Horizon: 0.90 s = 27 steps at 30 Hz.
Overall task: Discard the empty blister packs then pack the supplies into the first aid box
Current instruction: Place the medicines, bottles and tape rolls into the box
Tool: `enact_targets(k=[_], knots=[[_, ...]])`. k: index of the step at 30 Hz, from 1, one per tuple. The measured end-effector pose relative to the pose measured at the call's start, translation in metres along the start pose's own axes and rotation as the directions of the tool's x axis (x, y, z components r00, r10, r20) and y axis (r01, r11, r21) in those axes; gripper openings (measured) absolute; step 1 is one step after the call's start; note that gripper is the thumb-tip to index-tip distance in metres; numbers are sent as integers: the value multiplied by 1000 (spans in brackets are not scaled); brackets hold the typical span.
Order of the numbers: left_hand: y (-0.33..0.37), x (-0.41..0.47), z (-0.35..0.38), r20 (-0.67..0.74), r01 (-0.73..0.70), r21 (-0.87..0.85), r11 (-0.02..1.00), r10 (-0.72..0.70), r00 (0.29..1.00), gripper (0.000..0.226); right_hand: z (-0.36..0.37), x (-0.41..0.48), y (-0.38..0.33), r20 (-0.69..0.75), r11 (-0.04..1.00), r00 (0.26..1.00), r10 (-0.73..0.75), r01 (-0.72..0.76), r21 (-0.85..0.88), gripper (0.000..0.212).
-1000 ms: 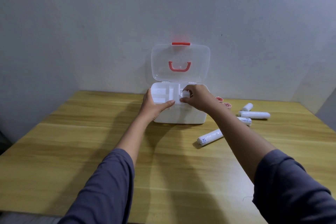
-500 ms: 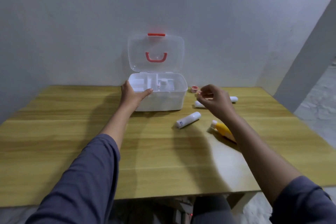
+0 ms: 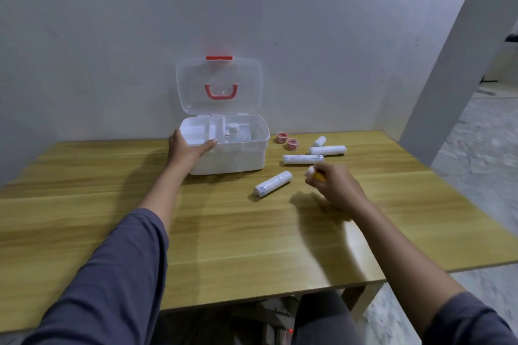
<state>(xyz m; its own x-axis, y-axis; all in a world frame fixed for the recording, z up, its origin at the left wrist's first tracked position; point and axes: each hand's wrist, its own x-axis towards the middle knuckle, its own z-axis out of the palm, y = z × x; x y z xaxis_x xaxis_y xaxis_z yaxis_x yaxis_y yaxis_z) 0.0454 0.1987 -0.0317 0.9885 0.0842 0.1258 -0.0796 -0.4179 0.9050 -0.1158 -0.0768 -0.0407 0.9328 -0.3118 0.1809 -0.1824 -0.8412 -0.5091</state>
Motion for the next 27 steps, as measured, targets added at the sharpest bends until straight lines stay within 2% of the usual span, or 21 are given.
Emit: enact_targets(k=[3, 6, 8, 10, 16, 20, 23, 27], knots=[[-2, -1, 1, -7, -7, -9, 1000, 7, 1000, 98, -13, 17, -22, -223, 964, 973, -57, 112, 240, 10], [-3, -2, 2, -17, -21, -19, 1000, 20, 1000, 96, -28, 34, -57, -439, 802, 898, -14, 272, 531, 20], [-4, -2, 3, -17, -23, -20, 1000, 23, 1000, 95, -35, 49, -77, -472, 663, 881, 31, 335, 669, 24], [-5, -2, 2, -7, -21, -29, 999, 21, 1000, 94, -36, 62, -95, -466, 587, 885, 18, 368, 721, 26], [-6, -1, 2, -13, -21, -58, 998, 21, 1000, 92, -4, 85, -123, -394, 686, 903, -171, 396, 610, 24], [-8, -1, 3, -12, -30, -61, 998, 30, 999, 88, 17, 95, -119, -209, 764, 960, -187, 276, 584, 25], [-9, -1, 3, -11, -27, -56, 998, 26, 1000, 89, 23, 96, -114, -98, 860, 967, -234, 253, 444, 29], [-9, -1, 4, -11, -28, -57, 998, 27, 1000, 93, 24, 99, -110, -9, 916, 958, -286, 276, 291, 31]])
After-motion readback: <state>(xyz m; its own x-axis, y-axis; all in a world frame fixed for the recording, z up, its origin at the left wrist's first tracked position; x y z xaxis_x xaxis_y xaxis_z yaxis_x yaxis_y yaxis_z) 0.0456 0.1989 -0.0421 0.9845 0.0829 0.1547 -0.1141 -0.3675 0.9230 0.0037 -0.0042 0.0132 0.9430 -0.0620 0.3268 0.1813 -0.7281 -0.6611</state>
